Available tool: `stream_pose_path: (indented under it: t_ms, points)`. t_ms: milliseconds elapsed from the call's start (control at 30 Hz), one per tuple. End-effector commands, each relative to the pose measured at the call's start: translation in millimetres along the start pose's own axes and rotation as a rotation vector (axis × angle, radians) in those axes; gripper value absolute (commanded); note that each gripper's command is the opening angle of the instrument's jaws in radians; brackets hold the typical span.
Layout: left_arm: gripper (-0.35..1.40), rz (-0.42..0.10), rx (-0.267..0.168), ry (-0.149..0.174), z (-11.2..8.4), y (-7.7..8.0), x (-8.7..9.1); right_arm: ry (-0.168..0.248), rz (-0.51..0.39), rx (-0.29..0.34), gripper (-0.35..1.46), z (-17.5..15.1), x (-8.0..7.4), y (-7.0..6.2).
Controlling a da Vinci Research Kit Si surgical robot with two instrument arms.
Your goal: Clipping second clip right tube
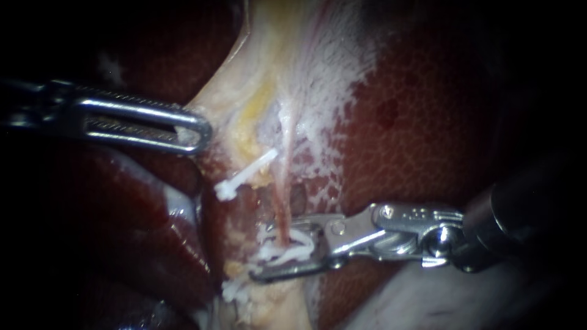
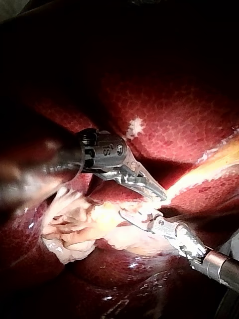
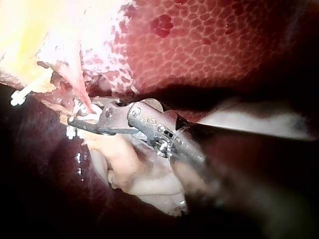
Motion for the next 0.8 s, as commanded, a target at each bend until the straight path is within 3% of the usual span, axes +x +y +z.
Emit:
stream_pose_path:
  t_ms: [33,200,800]
  points:
    - [-0.33,0.000,0.000,0.000,0.0,0.0,0.0,0.001,0.003,-0.001,-0.35,-0.4,0.0,0.3]
    - [-0.33,0.000,0.000,0.000,0.0,0.0,0.0,-0.014,0.001,-0.006,-0.35,-1.0,-0.6,1.0]
    - [-0.33,0.000,-0.001,0.000,0.0,0.0,0.0,-0.023,-0.001,-0.008,-0.35,-0.8,-0.9,0.9]
